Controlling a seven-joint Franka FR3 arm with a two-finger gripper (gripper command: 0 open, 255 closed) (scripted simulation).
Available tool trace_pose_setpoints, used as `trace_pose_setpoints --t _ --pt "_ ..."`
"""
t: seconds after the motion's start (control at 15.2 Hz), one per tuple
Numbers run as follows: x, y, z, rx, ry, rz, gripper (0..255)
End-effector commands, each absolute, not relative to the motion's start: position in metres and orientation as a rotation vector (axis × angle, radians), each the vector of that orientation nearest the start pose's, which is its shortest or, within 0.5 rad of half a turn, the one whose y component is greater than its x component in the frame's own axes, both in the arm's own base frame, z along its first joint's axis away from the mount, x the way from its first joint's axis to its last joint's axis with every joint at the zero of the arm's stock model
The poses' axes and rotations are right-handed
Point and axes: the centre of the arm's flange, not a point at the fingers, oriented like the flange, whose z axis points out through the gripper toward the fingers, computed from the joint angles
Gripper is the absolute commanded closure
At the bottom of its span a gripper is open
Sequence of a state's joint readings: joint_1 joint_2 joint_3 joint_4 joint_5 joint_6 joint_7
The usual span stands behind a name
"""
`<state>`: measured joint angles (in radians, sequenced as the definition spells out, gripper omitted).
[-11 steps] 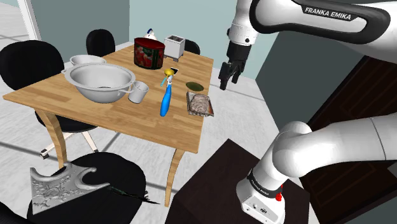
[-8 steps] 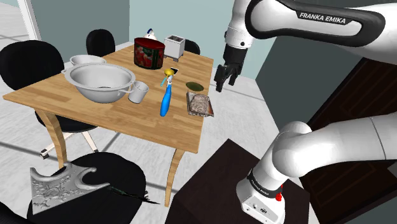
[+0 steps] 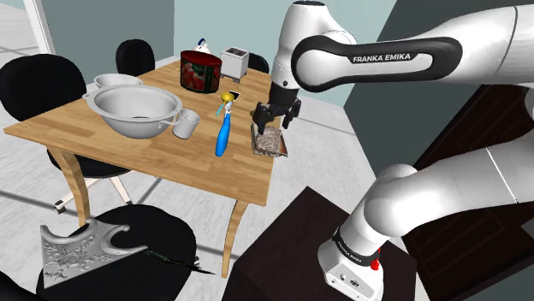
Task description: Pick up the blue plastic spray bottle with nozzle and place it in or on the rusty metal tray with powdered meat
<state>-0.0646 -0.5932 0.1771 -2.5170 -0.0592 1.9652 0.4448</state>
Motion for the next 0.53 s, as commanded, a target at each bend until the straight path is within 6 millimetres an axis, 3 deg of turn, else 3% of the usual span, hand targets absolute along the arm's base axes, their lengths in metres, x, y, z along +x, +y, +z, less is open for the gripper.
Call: trace_pose_setpoints --t 0.0,0.46 --pt "0.389 0.051 0.464 -3.214 0.673 -0.181 0" --pt "0.454 0.068 0.408 -3.127 1.066 -0.375 0"
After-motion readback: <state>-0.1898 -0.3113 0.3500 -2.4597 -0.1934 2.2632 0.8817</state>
